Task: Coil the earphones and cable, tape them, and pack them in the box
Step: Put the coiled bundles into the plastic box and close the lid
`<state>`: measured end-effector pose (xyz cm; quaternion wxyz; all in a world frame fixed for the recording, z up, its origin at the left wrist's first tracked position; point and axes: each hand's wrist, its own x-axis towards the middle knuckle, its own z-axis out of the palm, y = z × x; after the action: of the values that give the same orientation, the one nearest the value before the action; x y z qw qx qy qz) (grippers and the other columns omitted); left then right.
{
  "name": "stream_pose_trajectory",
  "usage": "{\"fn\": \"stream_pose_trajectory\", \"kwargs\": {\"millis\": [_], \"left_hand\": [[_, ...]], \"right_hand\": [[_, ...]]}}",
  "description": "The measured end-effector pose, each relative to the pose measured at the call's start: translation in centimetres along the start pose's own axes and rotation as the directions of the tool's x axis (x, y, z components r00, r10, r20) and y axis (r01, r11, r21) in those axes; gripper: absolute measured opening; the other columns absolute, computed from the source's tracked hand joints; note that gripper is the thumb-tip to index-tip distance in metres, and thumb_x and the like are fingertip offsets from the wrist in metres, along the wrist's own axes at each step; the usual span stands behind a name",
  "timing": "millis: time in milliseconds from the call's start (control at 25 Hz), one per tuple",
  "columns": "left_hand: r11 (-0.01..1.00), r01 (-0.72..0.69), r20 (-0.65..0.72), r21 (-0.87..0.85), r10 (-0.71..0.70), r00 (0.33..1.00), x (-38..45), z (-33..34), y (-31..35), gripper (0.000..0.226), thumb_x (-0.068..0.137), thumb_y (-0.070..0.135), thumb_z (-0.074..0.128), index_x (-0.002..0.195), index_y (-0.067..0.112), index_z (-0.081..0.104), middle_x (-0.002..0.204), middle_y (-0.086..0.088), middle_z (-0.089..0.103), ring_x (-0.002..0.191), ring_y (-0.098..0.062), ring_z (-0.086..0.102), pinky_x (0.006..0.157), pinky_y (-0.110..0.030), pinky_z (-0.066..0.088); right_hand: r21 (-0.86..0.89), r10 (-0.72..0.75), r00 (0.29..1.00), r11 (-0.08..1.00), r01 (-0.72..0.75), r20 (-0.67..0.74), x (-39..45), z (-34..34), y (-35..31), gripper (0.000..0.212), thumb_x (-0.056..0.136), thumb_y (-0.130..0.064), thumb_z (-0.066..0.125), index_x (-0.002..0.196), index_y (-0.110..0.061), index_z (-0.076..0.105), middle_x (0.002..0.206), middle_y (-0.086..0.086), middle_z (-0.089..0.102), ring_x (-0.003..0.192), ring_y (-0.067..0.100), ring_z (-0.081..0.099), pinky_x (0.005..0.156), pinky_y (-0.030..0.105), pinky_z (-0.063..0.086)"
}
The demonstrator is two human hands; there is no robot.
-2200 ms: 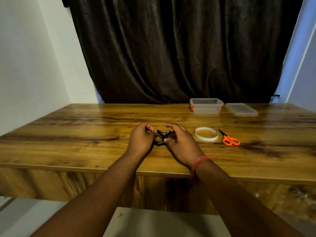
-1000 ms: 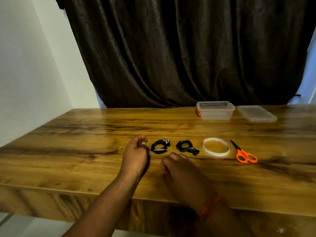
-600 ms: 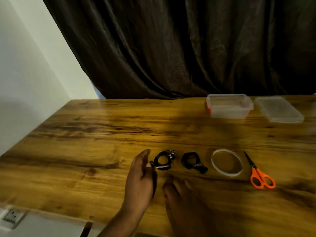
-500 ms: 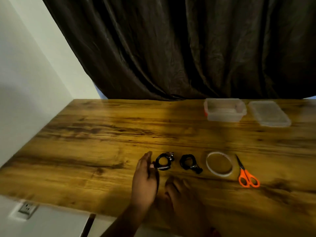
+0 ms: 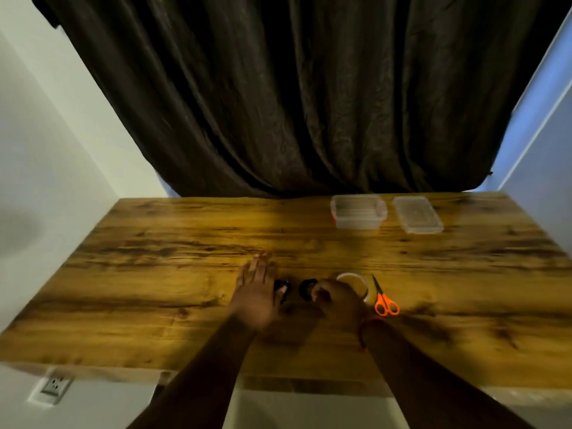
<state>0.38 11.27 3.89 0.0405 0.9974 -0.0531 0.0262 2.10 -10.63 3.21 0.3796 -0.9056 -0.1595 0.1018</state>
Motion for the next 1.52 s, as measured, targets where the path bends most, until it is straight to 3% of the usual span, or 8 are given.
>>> {"fn": "stream_pose_trajectory", "kwargs": {"millis": [120,360,480,600,760,1000,1240,1520], "left_hand": [[0.985,-0.037,-0.038,0.17,0.044,0.998,1.1,-2.0,-0.4,0.077,0.095,0.064,0.014,0.155,0.019,-0.007,0.163,-0.011,-0.019,0.149,-0.032,-0.02,0.117,-0.059,-0.01],[0.978,0.035,0.063,0.204,-0.049,0.997,0.8,-1.6,-1.1,0.075,0.096,0.063,0.011,0.151,0.023,-0.02,0.158,-0.008,-0.032,0.144,-0.032,-0.031,0.115,-0.063,-0.011],[0.982,0.152,0.2,0.108,-0.172,0.965,0.3,-0.5,-1.8,0.067,0.1,0.055,0.018,0.155,0.024,-0.005,0.163,-0.006,-0.016,0.15,-0.033,-0.013,0.116,-0.058,-0.002],[0.937,0.339,0.268,-0.09,-0.305,0.914,0.1,0.1,-1.7,0.048,0.1,0.046,0.035,0.138,0.019,0.044,0.144,-0.013,0.041,0.13,-0.035,0.041,0.101,-0.047,0.041],[0.889,0.409,0.334,-0.204,-0.33,0.883,1.1,0.6,-1.7,0.037,0.092,0.042,0.051,0.118,0.019,0.06,0.126,-0.013,0.053,0.111,-0.033,0.057,0.09,-0.039,0.05],[0.845,0.434,0.395,-0.312,-0.3,0.868,2.4,1.2,-1.3,0.041,0.075,0.039,0.077,0.109,0.019,0.067,0.109,-0.003,0.066,0.101,-0.024,0.066,0.079,-0.034,0.054],[0.794,0.381,0.247,-0.473,-0.296,0.923,5.9,0.2,-2.6,0.026,0.094,0.014,0.054,0.116,0.003,0.063,0.117,-0.018,0.067,0.109,-0.035,0.062,0.087,-0.039,0.048],[0.594,0.362,0.152,-0.719,-0.374,0.915,14.1,-1.7,2.4,0.014,0.095,0.017,0.06,0.108,0.01,0.059,0.101,-0.003,0.068,0.07,-0.007,0.059,0.046,-0.011,0.041]], "right_hand": [[-0.546,-0.189,0.952,0.837,0.028,-0.241,1.0,-3.6,0.1,0.065,0.085,-0.05,0.046,0.141,-0.016,0.044,0.141,0.011,0.046,0.126,0.034,0.044,0.1,0.046,0.041],[-0.704,-0.136,0.983,0.711,0.007,-0.127,0.9,-3.3,-0.5,0.081,0.092,-0.064,0.037,0.156,-0.023,0.01,0.164,0.011,0.008,0.149,0.038,0.012,0.117,0.061,0.017],[-0.646,-0.03,0.999,0.763,0.005,-0.028,1.6,-1.6,-0.7,0.072,0.097,-0.06,0.034,0.156,-0.022,0.016,0.164,0.007,0.012,0.151,0.033,0.007,0.119,0.057,0.01],[-0.627,-0.009,0.998,0.778,0.047,0.064,2.6,0.4,-1.2,0.062,0.101,-0.054,0.034,0.152,-0.02,0.027,0.159,0.005,0.028,0.151,0.029,0.013,0.119,0.052,0.013],[-0.546,0.025,0.993,0.837,0.041,0.113,4.9,4.0,-2.1,0.049,0.101,-0.047,0.039,0.143,-0.023,0.042,0.149,0.005,0.045,0.142,0.03,0.032,0.115,0.048,0.023],[-0.499,0.051,0.994,0.867,0.003,0.094,7.8,6.6,-3.0,0.042,0.096,-0.03,0.051,0.136,-0.018,0.05,0.143,0.008,0.048,0.136,0.034,0.037,0.113,0.045,0.029],[-0.161,0.059,0.996,0.985,-0.07,-0.072,10.2,5.2,-4.1,0.036,0.094,-0.022,0.057,0.13,-0.014,0.06,0.132,0.011,0.058,0.12,0.032,0.054,0.102,0.039,0.044],[0.195,0.298,0.894,0.95,-0.243,-0.336,13.4,-2.4,-2.4,0.018,0.089,-0.006,0.057,0.106,-0.012,0.059,0.106,0.006,0.065,0.09,0.019,0.059,0.071,0.018,0.037]]}}
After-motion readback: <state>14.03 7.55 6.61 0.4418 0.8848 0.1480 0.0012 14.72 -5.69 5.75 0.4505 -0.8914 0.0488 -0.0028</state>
